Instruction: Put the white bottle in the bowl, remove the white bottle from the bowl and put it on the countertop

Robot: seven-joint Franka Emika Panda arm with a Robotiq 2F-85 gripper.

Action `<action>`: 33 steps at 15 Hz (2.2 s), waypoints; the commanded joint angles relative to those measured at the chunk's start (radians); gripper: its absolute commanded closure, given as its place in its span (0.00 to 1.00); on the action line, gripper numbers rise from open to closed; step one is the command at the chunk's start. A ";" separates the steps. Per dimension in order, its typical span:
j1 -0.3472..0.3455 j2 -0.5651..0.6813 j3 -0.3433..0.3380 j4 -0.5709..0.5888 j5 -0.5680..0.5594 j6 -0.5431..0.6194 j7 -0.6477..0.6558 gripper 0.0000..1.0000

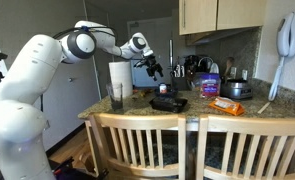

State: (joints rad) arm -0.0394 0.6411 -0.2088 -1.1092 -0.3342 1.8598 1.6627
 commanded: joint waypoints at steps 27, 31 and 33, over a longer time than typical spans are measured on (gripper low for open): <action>0.006 0.068 -0.029 0.033 0.006 -0.073 0.113 0.00; 0.019 0.053 -0.057 0.029 -0.011 0.021 0.274 0.00; 0.015 0.067 -0.042 0.038 -0.007 -0.014 0.218 0.00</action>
State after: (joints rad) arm -0.0249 0.7082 -0.2513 -1.0715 -0.3413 1.8452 1.8810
